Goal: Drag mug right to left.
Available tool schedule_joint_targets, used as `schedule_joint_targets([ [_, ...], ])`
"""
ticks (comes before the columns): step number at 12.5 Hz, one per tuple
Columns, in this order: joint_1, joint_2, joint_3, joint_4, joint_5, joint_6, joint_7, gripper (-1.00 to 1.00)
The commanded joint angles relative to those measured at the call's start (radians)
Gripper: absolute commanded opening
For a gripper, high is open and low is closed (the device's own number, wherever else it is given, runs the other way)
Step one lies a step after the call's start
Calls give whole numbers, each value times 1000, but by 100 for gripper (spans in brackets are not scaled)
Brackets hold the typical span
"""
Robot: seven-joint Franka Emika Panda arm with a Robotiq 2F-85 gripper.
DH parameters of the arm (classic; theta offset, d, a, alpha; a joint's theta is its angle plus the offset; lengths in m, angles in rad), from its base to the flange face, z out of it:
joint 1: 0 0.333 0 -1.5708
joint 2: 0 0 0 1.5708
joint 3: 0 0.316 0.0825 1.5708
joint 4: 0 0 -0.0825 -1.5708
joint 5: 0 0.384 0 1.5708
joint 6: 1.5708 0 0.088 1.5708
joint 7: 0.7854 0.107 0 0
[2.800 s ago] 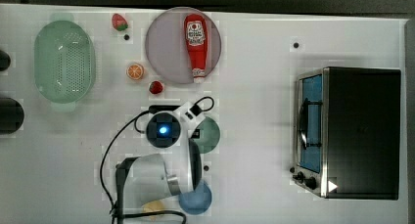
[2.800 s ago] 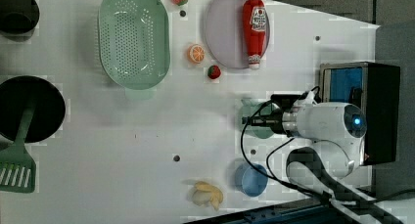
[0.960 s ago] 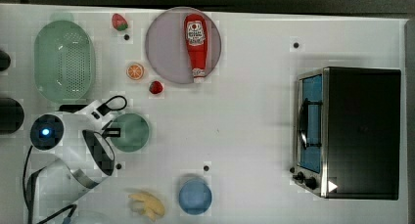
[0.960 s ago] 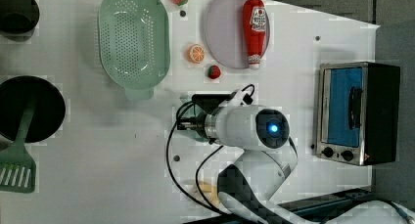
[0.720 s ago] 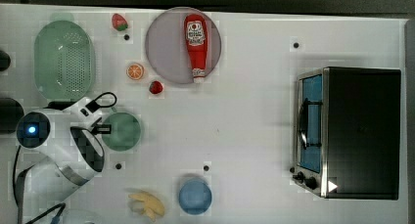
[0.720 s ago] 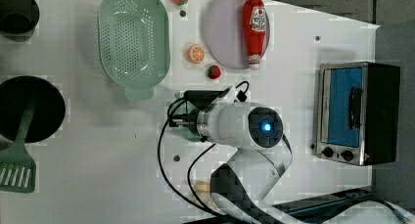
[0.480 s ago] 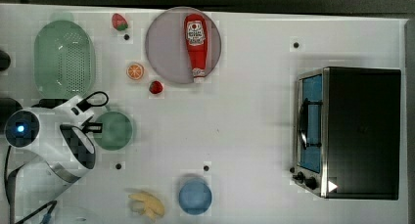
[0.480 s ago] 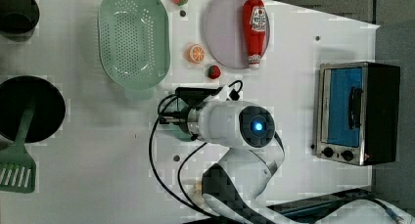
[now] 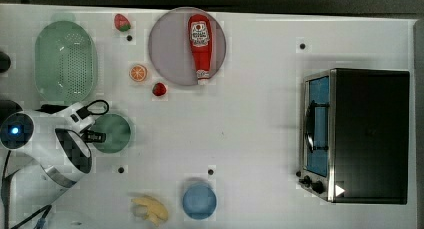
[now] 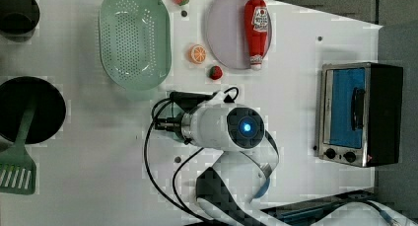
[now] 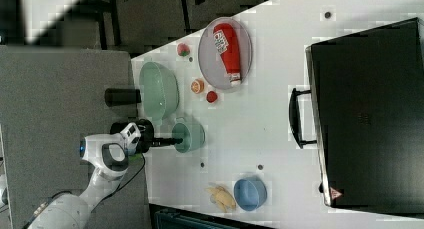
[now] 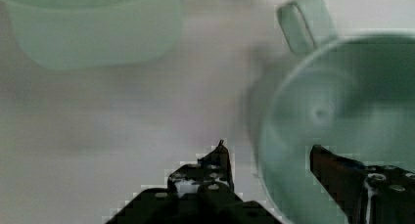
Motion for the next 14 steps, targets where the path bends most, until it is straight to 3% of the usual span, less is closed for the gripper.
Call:
schedule_joint_targets([
  [1,-5,-127,-13,69,60,-157,75,74],
  [2,-12,-165,-17,87,79,-211,75,100],
  [7,-73,-336,-91,174,91,-421,75,100],
  [11,-131,-421,-249,220,91,-568,75,100],
  [14,-163,-443,-372,223,86,-573,75,100],
])
